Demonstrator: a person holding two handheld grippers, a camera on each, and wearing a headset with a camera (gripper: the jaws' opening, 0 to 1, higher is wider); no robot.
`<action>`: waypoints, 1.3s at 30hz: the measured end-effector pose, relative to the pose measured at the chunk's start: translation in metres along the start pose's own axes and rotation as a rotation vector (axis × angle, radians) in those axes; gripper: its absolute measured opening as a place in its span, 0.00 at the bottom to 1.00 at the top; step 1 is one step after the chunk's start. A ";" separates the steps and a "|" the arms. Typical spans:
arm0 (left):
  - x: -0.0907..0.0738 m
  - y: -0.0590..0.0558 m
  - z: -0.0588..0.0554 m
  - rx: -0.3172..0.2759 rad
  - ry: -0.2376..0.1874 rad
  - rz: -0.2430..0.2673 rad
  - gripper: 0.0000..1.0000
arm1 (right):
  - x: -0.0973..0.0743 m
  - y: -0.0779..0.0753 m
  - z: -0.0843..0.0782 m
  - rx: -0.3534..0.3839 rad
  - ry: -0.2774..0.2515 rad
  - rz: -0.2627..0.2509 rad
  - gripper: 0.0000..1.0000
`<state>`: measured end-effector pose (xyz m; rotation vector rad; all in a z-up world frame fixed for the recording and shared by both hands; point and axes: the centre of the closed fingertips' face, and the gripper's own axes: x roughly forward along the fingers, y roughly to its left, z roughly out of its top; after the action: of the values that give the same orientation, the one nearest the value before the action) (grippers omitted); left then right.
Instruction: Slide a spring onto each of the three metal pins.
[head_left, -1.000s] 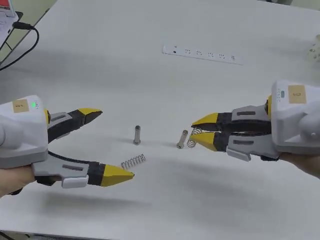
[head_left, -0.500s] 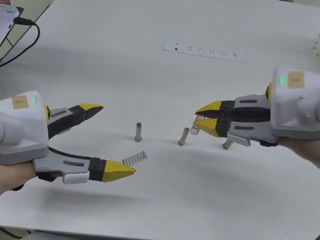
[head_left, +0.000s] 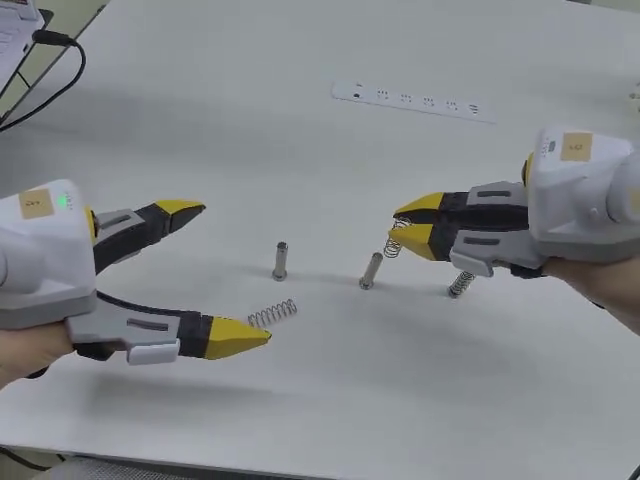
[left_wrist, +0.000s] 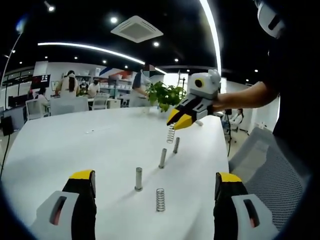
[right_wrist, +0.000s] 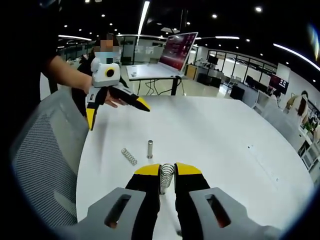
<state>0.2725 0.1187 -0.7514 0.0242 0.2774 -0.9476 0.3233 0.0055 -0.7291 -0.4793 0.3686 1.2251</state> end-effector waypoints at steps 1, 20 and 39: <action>0.000 0.000 0.000 -0.001 0.001 -0.001 0.97 | 0.001 -0.001 0.000 0.001 0.001 -0.001 0.08; -0.005 0.003 -0.004 -0.022 -0.002 0.019 0.98 | 0.010 -0.004 -0.004 0.023 0.015 0.002 0.08; -0.008 0.003 -0.005 -0.035 0.005 0.018 0.98 | 0.015 0.000 -0.009 0.027 0.033 0.013 0.08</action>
<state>0.2697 0.1273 -0.7548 -0.0028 0.2977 -0.9251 0.3280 0.0125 -0.7444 -0.4749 0.4167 1.2241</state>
